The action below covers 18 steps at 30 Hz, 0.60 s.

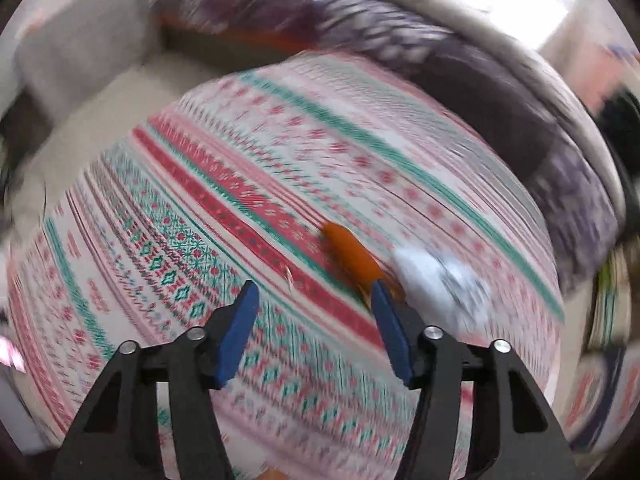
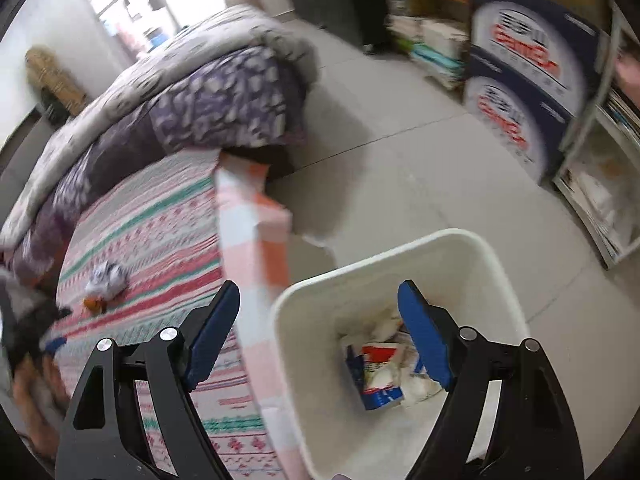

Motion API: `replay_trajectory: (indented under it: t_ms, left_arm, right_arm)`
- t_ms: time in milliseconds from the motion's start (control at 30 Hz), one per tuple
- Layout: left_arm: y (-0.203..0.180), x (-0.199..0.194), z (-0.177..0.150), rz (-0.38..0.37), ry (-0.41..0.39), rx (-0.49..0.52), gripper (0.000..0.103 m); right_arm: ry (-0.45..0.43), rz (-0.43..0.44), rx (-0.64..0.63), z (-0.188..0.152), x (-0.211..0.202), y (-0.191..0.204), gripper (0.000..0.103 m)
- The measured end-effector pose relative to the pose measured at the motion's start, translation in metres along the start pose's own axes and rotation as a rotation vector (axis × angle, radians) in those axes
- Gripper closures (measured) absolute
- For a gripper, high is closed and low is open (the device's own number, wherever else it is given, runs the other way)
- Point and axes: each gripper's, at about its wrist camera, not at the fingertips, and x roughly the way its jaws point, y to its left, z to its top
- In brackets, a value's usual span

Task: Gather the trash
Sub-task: 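Grasp the orange sausage wrapper with left gripper while right gripper grasps the crumpled paper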

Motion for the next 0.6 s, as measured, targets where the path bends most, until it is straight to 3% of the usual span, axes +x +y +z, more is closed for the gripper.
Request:
replay_trajectory:
  t_ms: [100,233,267,333,400,500,600]
  left_arm:
    - [-0.01,0.023,0.014,0.004,0.026,-0.049,0.048]
    - [-0.022,0.051,0.021,0.073,0.083,-0.053,0.048]
    - [-0.024,0.06,0.02,0.071,0.113,-0.052,0.05]
    - [-0.032,0.061,0.018,0.084,0.083,0.012,0.063]
    - [-0.038,0.059,0.015,0.031,0.087,0.09,0.08]
    - [-0.022,0.054,0.013,-0.055,0.141,0.122,0.082]
    - [0.005,0.044,0.014,-0.13,0.215,0.144,0.082]
  right_arm:
    - [0.012,0.029,-0.042,0.001,0.002,0.018,0.022]
    - [0.021,0.031,-0.105,-0.001,0.003,0.034,0.02]
    - [0.024,0.031,-0.11,-0.001,0.004,0.035,0.02]
    - [0.032,0.031,-0.112,-0.001,0.006,0.036,0.02]
    - [0.034,0.026,-0.116,-0.002,0.008,0.039,0.02]
    - [0.051,0.023,-0.189,-0.002,0.018,0.057,0.02]
    - [0.065,0.069,-0.368,-0.006,0.028,0.099,0.02]
